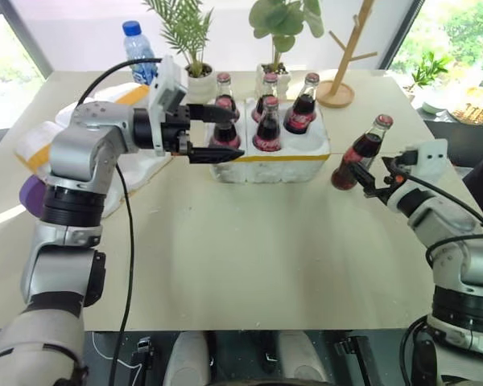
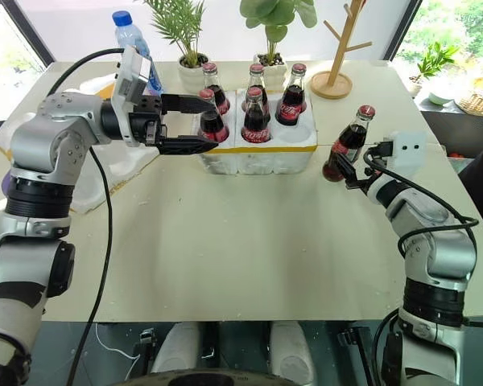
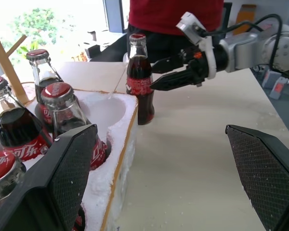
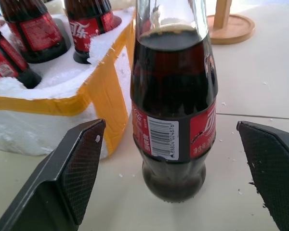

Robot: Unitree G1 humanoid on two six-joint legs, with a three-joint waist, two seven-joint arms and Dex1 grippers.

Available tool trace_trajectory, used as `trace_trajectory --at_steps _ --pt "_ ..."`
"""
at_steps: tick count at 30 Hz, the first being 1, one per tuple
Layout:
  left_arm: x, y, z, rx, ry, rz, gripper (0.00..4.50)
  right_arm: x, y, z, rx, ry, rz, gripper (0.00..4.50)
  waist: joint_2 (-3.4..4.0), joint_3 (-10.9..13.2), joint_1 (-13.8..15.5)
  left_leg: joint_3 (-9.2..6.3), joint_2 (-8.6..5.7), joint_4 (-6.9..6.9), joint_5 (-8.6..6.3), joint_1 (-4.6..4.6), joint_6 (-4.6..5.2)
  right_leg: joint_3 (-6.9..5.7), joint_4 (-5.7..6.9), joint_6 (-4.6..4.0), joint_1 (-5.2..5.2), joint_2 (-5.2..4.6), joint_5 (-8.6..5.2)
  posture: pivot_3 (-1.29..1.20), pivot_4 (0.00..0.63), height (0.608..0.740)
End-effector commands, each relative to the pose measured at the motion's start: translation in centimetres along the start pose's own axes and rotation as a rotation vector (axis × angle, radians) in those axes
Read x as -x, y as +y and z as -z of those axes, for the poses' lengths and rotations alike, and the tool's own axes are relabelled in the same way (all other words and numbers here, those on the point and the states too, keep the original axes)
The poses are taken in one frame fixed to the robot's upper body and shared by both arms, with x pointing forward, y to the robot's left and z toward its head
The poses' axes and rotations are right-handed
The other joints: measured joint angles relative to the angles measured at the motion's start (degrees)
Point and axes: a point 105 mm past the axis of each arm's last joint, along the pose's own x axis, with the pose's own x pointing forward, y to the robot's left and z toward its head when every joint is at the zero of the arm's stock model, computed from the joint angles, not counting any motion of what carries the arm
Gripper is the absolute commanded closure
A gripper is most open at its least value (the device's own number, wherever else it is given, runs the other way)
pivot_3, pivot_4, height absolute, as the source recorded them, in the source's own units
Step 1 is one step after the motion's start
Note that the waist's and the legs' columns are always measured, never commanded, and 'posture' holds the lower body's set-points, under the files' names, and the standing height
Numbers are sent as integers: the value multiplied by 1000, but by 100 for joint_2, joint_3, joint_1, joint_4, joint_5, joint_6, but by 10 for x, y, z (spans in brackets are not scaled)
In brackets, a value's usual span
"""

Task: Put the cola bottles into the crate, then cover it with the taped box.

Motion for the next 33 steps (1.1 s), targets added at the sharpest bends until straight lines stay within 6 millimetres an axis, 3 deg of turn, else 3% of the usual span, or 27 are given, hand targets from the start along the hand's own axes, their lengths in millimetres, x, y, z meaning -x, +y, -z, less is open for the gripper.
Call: trace_trajectory --at_steps 1,6,8,11,15,18,23,28,33 --pt "3 -1 -10 -51 -5 -6 0 -12 -1 -11 18 -47 -3 40 0 0 -2 0 0 0 0 0 0 0 0 0 0 0 0 0 150 740" --pt "6 -2 -10 -50 -6 -17 0 -32 -7 -1 4 -26 -3 40 0 0 -6 0 0 -1 1 1 -1 0 0 0 0 0 0 0 150 740" --pt "6 -2 -10 -50 -6 -21 0 -37 -10 1 0 -25 -4 585 0 0 -7 1 0 -1 3 0 -5 0 0 0 0 0 0 0 150 740" --pt "9 -2 -10 -52 -4 -34 0 -39 -12 -5 45 -30 -5 1744 0 0 -3 1 1 -1 12 0 -20 1 0 0 0 -1 0 0 150 740" --pt "14 0 -12 -52 -7 -57 0 -37 -11 -46 91 -133 -33 1709 5 3 -4 3 0 0 13 -1 -22 2 0 0 -2 -3 0 0 150 740" --pt "18 0 -10 -49 -3 -74 0 -36 -4 -93 114 -250 -73 1709 22 13 -8 5 0 -1 14 -5 -23 6 1 0 -10 -3 0 0 150 740" --pt "21 2 -9 -47 0 -90 0 -40 27 -137 87 -361 -193 1709 33 20 -41 6 6 -4 14 -3 -25 13 8 -1 -17 8 0 0 150 740" --pt "21 2 -10 -49 0 -98 0 -50 61 -136 78 -338 -310 1709 32 19 -17 7 11 -4 14 -5 -25 16 5 -1 -16 15 -1 0 150 740" --pt "23 2 -12 -53 -1 -112 0 -56 80 -107 58 -250 -377 1709 32 19 18 9 8 -4 14 -9 -25 17 4 -1 -17 9 0 0 150 740"
